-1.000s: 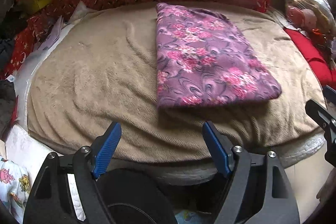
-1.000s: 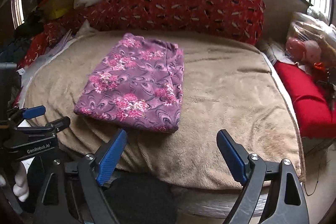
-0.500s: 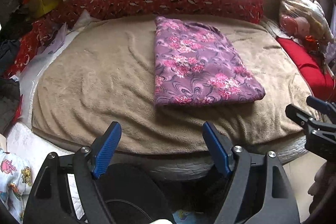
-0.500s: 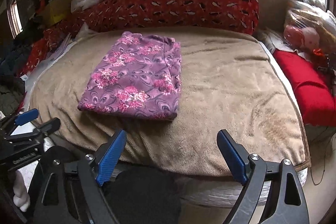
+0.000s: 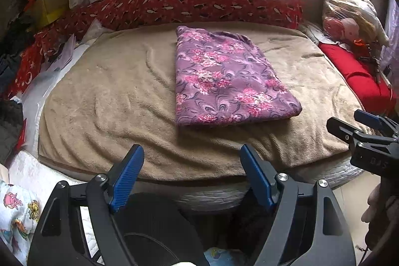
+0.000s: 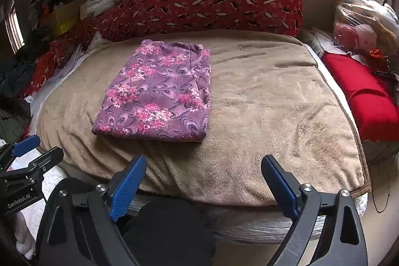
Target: Fold small clothes
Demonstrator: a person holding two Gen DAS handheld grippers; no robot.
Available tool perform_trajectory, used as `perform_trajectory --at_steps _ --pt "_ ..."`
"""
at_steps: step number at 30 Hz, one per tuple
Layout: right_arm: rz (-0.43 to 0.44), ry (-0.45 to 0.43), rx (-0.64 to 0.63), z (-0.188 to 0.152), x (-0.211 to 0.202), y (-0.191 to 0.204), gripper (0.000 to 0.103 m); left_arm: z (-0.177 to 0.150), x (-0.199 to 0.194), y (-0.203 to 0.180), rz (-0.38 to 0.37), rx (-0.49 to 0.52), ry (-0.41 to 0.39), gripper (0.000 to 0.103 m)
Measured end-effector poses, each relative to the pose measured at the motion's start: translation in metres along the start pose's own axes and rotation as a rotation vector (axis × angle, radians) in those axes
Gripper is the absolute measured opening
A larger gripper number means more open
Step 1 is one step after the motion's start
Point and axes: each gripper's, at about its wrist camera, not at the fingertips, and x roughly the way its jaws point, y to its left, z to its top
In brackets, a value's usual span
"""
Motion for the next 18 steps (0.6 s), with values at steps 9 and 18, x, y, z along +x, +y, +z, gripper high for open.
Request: perform_trajectory --at_steps 9,18 --pt "0.012 -0.003 0.008 0.001 -0.003 -0.001 0.095 -0.001 -0.007 -0.01 -0.017 0.022 -0.006 0.08" --pt "0.01 -0.016 0.009 0.003 -0.007 -0.001 0.095 -0.002 -0.001 -0.01 -0.031 -0.005 0.05 0.08"
